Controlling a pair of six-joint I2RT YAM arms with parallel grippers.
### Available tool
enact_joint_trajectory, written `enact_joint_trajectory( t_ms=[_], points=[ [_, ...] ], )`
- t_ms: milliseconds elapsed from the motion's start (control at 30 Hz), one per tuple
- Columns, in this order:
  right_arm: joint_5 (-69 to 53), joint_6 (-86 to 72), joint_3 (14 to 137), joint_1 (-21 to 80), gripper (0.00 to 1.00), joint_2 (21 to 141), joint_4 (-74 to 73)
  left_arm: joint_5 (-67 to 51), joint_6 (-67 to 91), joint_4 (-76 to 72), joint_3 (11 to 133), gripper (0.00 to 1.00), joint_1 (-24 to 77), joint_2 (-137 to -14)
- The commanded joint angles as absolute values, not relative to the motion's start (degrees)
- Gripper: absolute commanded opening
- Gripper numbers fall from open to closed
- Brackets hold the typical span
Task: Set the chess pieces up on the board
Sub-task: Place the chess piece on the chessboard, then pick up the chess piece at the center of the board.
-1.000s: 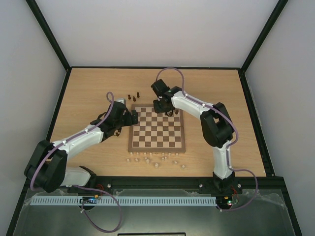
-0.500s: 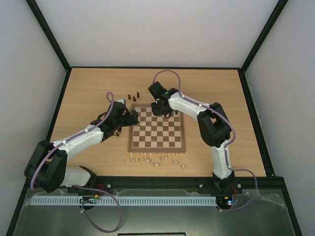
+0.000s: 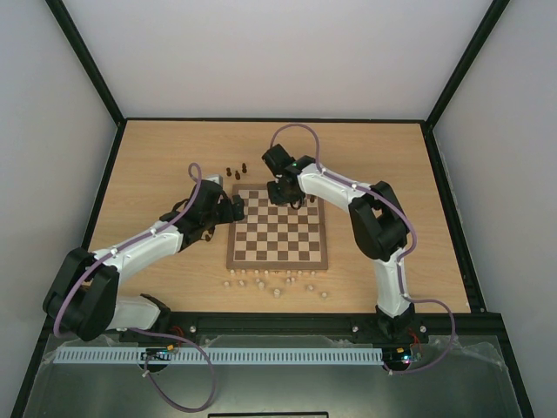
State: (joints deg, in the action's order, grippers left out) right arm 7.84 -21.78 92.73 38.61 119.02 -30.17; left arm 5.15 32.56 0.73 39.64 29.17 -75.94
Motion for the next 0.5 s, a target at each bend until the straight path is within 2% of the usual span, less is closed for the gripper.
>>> enact_joint_trajectory(
  t_ms=[0, 200, 467],
  points=[
    [4.93, -21.17, 91.39, 38.85, 0.26, 114.35, -29.07, 6.20, 32.43, 0.55, 39.08, 0.99, 28.58, -75.53],
    [2.02, -22.29, 85.41, 38.85, 0.35, 103.35, -25.14, 7.92, 32.39, 2.06, 40.44, 0.99, 27.38, -76.77],
    [-0.57, -24.24, 68.48, 38.85, 0.38, 89.79, -19.45, 11.97, 32.78, 4.66, 43.50, 0.99, 26.19, -81.21]
  ],
)
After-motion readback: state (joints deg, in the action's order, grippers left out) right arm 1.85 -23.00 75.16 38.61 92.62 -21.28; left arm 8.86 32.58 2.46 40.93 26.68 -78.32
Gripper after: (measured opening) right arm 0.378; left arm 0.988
